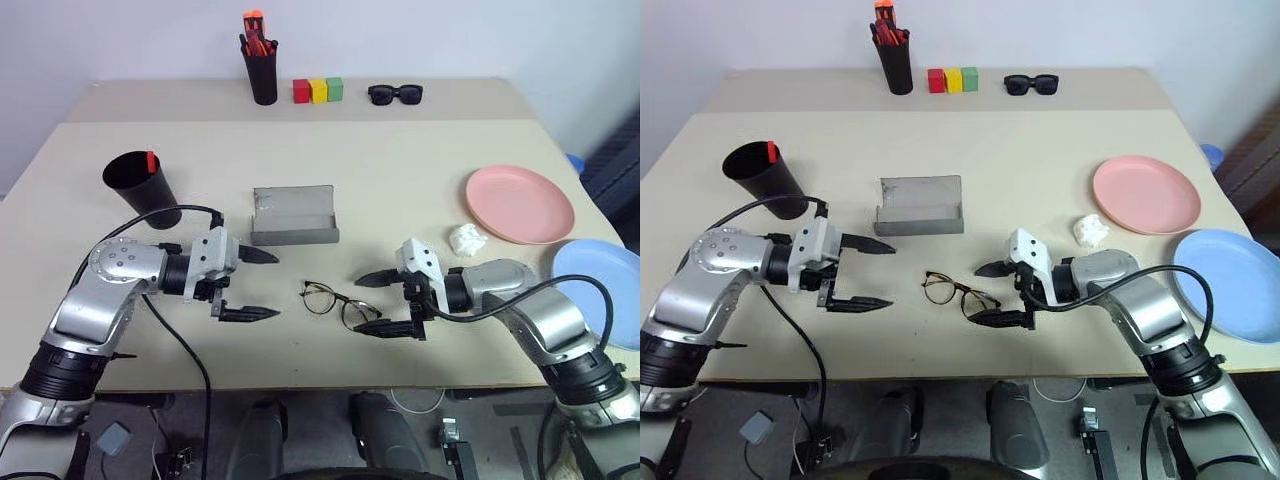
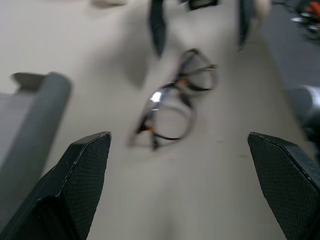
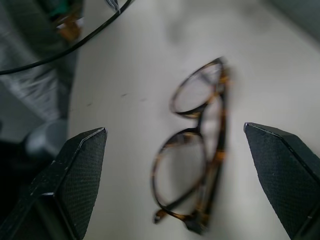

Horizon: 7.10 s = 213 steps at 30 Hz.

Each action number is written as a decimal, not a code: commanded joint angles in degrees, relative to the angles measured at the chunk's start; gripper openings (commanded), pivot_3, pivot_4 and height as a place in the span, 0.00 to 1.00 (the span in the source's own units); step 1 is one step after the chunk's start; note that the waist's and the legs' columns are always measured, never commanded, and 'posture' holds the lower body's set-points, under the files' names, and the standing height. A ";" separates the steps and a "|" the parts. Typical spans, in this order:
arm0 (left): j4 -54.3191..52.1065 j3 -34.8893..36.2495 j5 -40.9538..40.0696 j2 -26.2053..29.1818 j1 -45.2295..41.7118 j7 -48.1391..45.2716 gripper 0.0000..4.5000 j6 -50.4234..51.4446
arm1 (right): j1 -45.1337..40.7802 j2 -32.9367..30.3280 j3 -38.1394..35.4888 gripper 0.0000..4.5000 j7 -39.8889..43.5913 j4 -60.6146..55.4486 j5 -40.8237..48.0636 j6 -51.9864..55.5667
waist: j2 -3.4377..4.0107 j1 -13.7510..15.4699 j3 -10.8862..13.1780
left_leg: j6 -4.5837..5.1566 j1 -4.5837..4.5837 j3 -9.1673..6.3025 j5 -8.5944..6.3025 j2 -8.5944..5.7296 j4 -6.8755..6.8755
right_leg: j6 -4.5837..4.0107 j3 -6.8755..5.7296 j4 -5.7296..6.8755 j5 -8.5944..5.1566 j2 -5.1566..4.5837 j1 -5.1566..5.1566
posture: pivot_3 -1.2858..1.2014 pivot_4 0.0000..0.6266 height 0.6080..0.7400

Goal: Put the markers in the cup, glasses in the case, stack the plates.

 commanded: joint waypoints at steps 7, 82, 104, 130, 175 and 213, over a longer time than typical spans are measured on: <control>-2.16 -0.06 0.70 0.93 3.03 -1.07 0.99 -4.88 | -5.09 3.22 2.03 1.00 1.62 5.83 -2.63 -0.09 | 0.00 -0.26 0.00 | 0.00 0.02 0.00 0.00 0.02 -0.04 | 0.00 0.00 0.03 0.00 0.05 -0.06 | 0.52 0.24 1.00; -8.92 8.08 2.20 1.87 23.65 12.87 1.00 -9.64 | -13.33 5.55 8.97 0.09 8.03 6.44 -8.14 5.60 | 0.02 -0.23 0.01 | 0.01 0.02 0.04 -0.01 0.03 -0.08 | -0.12 0.02 -0.01 -0.06 0.01 -0.10 | 0.52 0.24 1.00; -8.69 7.39 2.77 1.24 23.13 13.92 1.00 -9.58 | -12.49 5.67 8.42 0.04 6.52 6.01 -9.09 5.01 | 0.02 -0.24 0.01 | 0.01 0.02 0.04 -0.01 0.03 -0.09 | -0.15 0.02 -0.01 -0.08 0.01 -0.11 | 0.52 0.24 1.00; -9.93 7.86 2.64 1.37 23.66 14.34 1.00 -8.27 | -13.03 7.64 7.37 0.09 4.84 8.68 -8.69 3.60 | 0.02 -0.25 0.01 | 0.01 0.02 0.04 -0.01 0.03 -0.10 | -0.16 0.02 -0.03 -0.08 0.01 -0.11 | 0.52 0.24 1.00; -12.00 9.57 2.32 1.58 26.67 16.20 1.00 -7.61 | -13.24 8.21 10.48 0.01 7.12 7.75 -9.56 5.54 | 0.00 -0.31 -0.01 | 0.01 0.05 0.06 -0.01 0.05 -0.12 | -0.19 0.02 -0.06 -0.09 0.02 -0.09 | 0.52 0.24 1.00; -24.72 24.83 -21.69 -10.34 25.27 43.98 1.00 18.88 | -36.61 25.29 -7.80 0.01 1.42 54.72 -13.37 -37.49 | 0.02 -1.77 0.02 | 0.01 0.02 0.04 -0.01 0.03 -0.20 | -0.02 0.02 -0.03 0.02 0.01 -0.14 | 0.52 0.24 1.00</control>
